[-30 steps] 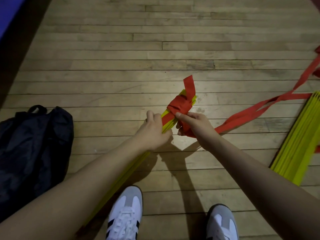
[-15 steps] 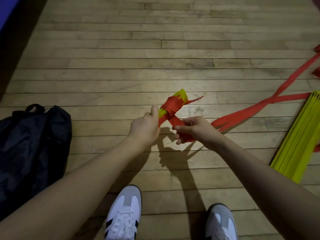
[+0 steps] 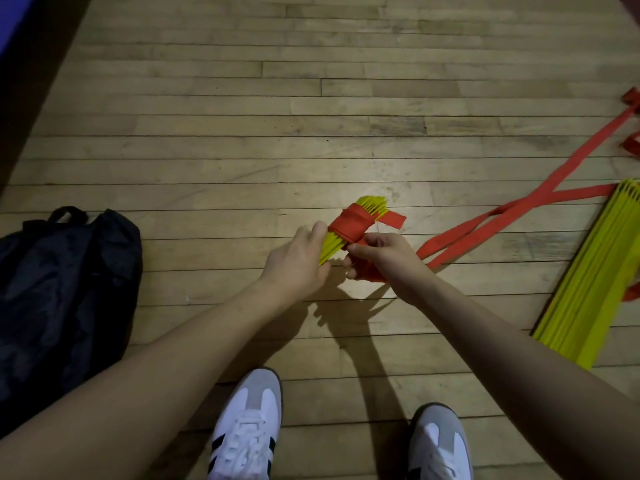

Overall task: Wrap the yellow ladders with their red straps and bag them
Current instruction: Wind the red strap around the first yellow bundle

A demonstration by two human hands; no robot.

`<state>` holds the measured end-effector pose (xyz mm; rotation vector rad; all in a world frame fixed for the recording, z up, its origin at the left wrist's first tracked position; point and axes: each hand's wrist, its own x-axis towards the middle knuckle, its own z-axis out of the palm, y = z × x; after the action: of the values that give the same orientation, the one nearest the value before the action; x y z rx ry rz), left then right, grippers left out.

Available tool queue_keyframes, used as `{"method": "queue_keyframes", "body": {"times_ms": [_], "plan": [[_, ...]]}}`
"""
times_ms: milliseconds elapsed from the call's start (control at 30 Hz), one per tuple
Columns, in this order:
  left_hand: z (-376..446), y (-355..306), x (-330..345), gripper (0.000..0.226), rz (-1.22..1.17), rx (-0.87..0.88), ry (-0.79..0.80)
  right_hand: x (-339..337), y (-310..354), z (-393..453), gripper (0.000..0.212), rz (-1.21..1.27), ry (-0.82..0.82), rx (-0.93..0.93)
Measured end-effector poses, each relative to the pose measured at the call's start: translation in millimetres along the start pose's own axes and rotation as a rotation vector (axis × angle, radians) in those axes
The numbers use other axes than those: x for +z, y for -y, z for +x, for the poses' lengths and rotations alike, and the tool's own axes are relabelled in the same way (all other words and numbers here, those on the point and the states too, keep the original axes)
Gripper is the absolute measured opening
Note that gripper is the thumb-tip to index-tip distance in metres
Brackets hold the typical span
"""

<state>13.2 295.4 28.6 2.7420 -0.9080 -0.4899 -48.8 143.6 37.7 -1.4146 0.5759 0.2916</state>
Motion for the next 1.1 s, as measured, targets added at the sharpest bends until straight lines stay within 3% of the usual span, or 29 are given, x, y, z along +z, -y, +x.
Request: {"method": "queue_keyframes", "body": {"times_ms": [333,533,633,733,867,967,1100], "plan": [[-4.8,-0.7,-6.1,0.033,-0.294,-0.063,0.137,2.5,-1.2,0.9,0.022,-0.001,-0.085,-0.018],[-1.5,-4.5,-13.8,0.044,-0.232,-0.111,0.016,0.8,-1.1,10.4,0.034,-0.190,-0.216,-0.057],[-1.0,-3.1,-14.7,0.061,-0.060,-0.150,-0.028,-6.3,-1.6,6.6,0.023,-0.278,-0.115,-0.052],[-1.8,-3.2,-11.4,0.048,0.110,-0.100,-0.081,-10.1,-2.6,4.3,0.009,-0.287,0.022,-0.041],[-4.9,-2.8,-8.2,0.045,-0.010,-0.167,-0.138,-5.6,0.7,0.7,0.008,-0.532,0.113,-0.023],[-4.9,-4.2,-9.4,0.041,-0.115,-0.217,-0.118,-3.9,1.3,-3.2,0.010,-0.377,0.165,0.021],[-3.8,-11.1,-10.6,0.041,-0.065,-0.226,-0.084,-2.7,5.9,-5.5,0.013,-0.258,0.253,0.053]]}}
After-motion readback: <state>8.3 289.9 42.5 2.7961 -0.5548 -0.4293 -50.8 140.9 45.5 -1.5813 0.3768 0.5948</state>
